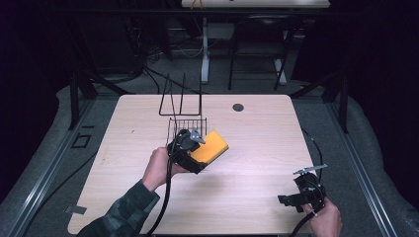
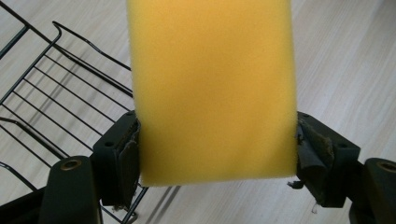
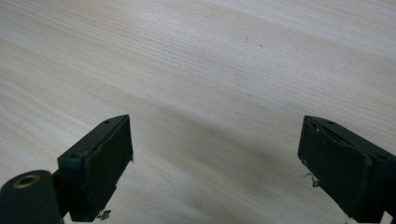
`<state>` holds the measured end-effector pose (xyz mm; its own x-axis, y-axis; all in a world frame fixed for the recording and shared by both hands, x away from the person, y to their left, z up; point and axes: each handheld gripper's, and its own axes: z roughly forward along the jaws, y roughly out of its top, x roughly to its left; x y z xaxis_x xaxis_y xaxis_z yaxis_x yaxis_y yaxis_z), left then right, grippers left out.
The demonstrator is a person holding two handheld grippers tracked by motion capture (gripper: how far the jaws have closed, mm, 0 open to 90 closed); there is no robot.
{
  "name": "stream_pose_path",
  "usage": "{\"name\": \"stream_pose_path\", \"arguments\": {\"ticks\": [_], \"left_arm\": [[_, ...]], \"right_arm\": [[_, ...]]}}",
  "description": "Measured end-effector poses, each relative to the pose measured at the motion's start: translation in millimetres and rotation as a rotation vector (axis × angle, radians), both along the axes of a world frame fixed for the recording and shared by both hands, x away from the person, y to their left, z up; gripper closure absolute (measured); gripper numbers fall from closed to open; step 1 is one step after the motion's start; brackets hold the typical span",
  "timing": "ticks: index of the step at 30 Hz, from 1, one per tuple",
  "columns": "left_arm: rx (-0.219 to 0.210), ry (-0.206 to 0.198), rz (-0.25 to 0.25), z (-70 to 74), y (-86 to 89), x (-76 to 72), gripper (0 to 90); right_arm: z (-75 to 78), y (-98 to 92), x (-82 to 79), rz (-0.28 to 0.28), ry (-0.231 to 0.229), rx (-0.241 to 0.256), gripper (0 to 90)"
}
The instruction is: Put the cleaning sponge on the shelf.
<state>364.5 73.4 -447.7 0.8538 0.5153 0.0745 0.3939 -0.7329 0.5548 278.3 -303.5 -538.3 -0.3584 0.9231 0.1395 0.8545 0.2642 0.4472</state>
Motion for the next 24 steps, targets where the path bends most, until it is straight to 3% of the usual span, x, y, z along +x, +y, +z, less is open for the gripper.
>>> {"name": "stream_pose_path", "arguments": {"ticks": [24], "left_arm": [[-0.014,-0.007,0.096,-6.9,20.4,18.1,25.8]], "right_arm": [[0.4,1.1,0.0,0.001,0.010,-0.002,9.7]]}}
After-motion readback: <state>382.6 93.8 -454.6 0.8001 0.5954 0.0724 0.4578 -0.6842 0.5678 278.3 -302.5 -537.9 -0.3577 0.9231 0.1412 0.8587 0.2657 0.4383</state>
